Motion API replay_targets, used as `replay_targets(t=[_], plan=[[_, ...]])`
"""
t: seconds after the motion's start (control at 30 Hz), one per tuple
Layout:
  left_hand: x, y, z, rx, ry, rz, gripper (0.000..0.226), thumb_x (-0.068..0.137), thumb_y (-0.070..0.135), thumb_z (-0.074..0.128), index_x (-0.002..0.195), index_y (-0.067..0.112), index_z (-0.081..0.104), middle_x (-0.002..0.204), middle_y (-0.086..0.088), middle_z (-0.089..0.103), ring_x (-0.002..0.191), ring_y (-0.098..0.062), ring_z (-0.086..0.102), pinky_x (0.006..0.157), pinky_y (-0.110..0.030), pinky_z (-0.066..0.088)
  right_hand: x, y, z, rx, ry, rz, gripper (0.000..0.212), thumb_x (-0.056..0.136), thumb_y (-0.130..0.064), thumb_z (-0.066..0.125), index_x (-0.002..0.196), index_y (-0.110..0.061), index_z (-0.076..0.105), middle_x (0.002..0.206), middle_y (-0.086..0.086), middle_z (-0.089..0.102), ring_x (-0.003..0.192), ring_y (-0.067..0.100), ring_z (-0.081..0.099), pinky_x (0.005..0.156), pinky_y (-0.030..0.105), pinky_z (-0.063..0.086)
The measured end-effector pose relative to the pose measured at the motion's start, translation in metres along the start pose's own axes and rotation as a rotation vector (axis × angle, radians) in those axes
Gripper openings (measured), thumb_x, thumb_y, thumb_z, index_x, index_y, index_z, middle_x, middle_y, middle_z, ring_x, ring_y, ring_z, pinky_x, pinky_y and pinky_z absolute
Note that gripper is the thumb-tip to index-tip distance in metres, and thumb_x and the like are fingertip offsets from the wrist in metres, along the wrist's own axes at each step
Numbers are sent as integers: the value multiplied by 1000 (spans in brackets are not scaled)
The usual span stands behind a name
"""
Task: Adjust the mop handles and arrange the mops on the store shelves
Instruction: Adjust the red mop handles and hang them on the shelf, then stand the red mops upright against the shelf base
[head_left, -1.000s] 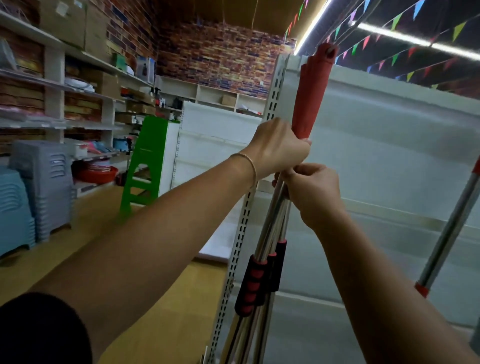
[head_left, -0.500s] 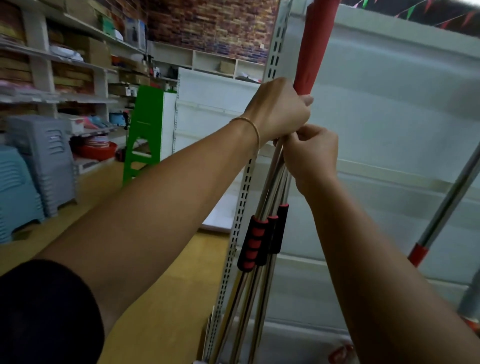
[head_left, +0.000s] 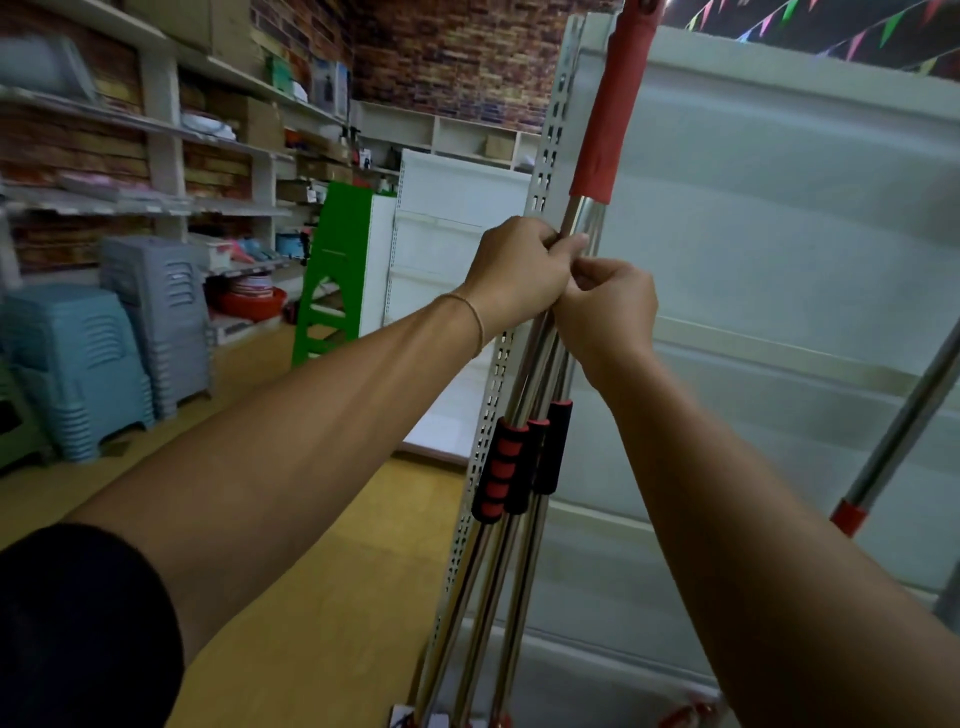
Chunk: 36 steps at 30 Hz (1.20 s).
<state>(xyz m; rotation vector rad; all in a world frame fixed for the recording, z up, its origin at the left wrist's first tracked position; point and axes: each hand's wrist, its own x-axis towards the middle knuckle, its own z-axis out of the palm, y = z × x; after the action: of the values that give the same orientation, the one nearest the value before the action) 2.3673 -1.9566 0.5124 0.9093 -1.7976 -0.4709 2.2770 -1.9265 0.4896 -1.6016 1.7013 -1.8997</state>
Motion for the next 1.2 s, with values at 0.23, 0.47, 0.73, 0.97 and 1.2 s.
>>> replay_targets(t=[0.23, 0.47, 0.73, 0.97, 1.2], plan=[[-72, -67, 23, 2, -134, -81, 35, 102, 40, 45, 103, 15, 69, 91, -1, 69, 86, -16, 64, 74, -31, 52, -45, 54, -10, -219, -122, 17, 18, 88, -36, 69, 92, -20, 77, 78, -7, 74, 69, 8, 69, 62, 26, 57], [-135, -120, 58, -9, -134, -134, 44, 92, 40, 58, 134, 33, 48, 117, 2, 57, 101, -16, 62, 87, -38, 57, -88, 107, -17, -248, -166, 43, 18, 88, -35, 71, 98, -22, 78, 85, -7, 75, 79, 6, 69, 76, 23, 54], [-187, -148, 90, 49, -102, -335, 70, 84, 58, 57, 143, 28, 35, 131, 1, 54, 118, -17, 54, 94, -46, 52, -126, 153, -20, -229, -244, 149, 30, 88, -37, 71, 108, -15, 76, 96, -1, 76, 89, 12, 69, 82, 29, 55], [-247, -162, 105, 153, -150, -515, 78, 94, 45, 59, 154, 19, 16, 146, -9, 38, 131, -22, 42, 103, -35, 42, -169, 201, -24, -202, -356, 250, 35, 90, -38, 70, 114, -12, 72, 103, 4, 74, 94, 17, 68, 87, 37, 57], [-302, -182, 113, 192, -217, -639, 81, 93, 47, 58, 155, 18, 14, 146, -9, 37, 132, -24, 42, 104, -36, 42, -218, 232, -20, -195, -459, 354, 38, 89, -39, 70, 116, -12, 70, 105, 2, 73, 97, 14, 67, 89, 34, 56]])
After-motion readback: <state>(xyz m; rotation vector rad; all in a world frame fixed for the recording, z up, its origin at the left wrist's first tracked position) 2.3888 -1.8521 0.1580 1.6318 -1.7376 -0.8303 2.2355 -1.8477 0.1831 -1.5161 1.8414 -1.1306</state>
